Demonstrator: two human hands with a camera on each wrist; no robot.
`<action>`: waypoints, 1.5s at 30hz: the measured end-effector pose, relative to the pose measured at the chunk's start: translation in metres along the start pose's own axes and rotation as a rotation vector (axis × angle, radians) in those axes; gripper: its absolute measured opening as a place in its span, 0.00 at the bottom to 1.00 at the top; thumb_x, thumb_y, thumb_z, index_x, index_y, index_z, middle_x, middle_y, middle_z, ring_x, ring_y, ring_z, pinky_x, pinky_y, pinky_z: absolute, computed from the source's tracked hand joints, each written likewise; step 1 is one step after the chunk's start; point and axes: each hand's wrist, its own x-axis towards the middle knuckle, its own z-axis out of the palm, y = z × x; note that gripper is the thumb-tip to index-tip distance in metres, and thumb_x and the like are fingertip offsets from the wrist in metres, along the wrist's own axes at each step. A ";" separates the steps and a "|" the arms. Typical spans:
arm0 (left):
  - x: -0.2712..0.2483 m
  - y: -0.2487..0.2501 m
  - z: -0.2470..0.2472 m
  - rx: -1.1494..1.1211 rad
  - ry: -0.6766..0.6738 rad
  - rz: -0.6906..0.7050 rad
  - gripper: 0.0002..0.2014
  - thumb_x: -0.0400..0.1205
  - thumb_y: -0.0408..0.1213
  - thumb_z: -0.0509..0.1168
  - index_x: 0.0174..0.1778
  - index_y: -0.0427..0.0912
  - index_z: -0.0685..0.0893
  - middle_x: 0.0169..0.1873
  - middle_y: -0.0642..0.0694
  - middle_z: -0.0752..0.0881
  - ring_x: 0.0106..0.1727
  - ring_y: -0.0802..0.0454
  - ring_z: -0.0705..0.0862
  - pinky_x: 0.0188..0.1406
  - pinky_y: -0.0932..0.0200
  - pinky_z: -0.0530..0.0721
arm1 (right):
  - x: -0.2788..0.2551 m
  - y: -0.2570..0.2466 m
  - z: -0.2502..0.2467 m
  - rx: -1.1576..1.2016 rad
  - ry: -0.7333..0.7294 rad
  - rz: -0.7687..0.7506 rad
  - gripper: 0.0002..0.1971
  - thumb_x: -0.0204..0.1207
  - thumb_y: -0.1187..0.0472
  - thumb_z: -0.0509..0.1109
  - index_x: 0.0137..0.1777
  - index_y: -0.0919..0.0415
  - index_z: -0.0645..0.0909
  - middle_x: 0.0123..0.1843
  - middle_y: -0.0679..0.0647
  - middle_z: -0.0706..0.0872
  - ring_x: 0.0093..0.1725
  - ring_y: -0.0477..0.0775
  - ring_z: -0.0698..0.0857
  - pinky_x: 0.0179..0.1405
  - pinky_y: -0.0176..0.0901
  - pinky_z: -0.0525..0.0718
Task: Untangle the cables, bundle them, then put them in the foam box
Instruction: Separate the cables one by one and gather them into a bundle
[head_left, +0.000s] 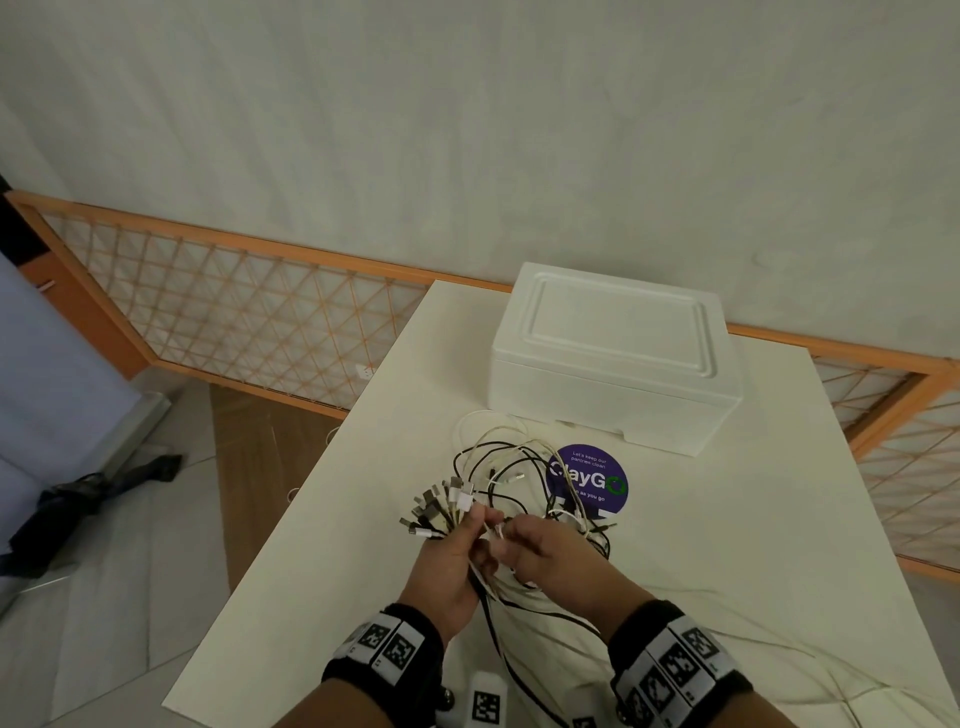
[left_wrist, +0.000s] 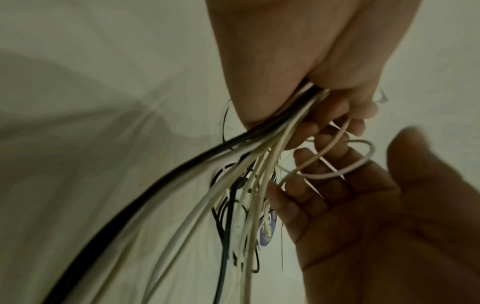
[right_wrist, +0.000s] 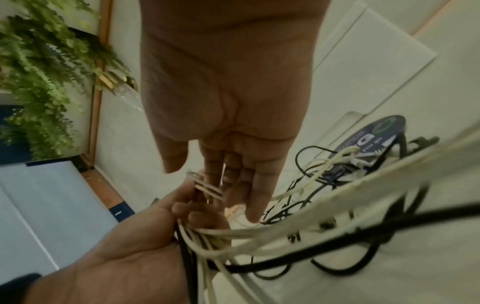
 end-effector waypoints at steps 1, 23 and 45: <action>0.000 0.000 0.000 -0.043 0.006 -0.006 0.13 0.79 0.40 0.64 0.36 0.35 0.88 0.32 0.40 0.86 0.29 0.51 0.82 0.30 0.58 0.83 | 0.000 0.000 -0.002 -0.147 0.002 -0.022 0.12 0.77 0.48 0.68 0.41 0.56 0.79 0.33 0.45 0.79 0.31 0.40 0.75 0.33 0.32 0.72; 0.001 0.024 -0.016 -0.204 0.011 0.010 0.17 0.81 0.39 0.63 0.28 0.47 0.66 0.17 0.53 0.60 0.14 0.59 0.58 0.13 0.65 0.57 | -0.005 0.023 -0.035 -0.631 -0.146 -0.001 0.10 0.79 0.55 0.63 0.51 0.57 0.84 0.52 0.51 0.85 0.52 0.49 0.81 0.54 0.39 0.75; 0.008 0.022 0.006 0.038 -0.026 -0.097 0.07 0.78 0.35 0.69 0.45 0.35 0.88 0.37 0.45 0.88 0.17 0.59 0.63 0.15 0.68 0.62 | -0.023 -0.039 -0.030 -0.234 -0.240 -0.099 0.04 0.71 0.60 0.75 0.41 0.60 0.89 0.24 0.39 0.82 0.26 0.38 0.80 0.30 0.22 0.71</action>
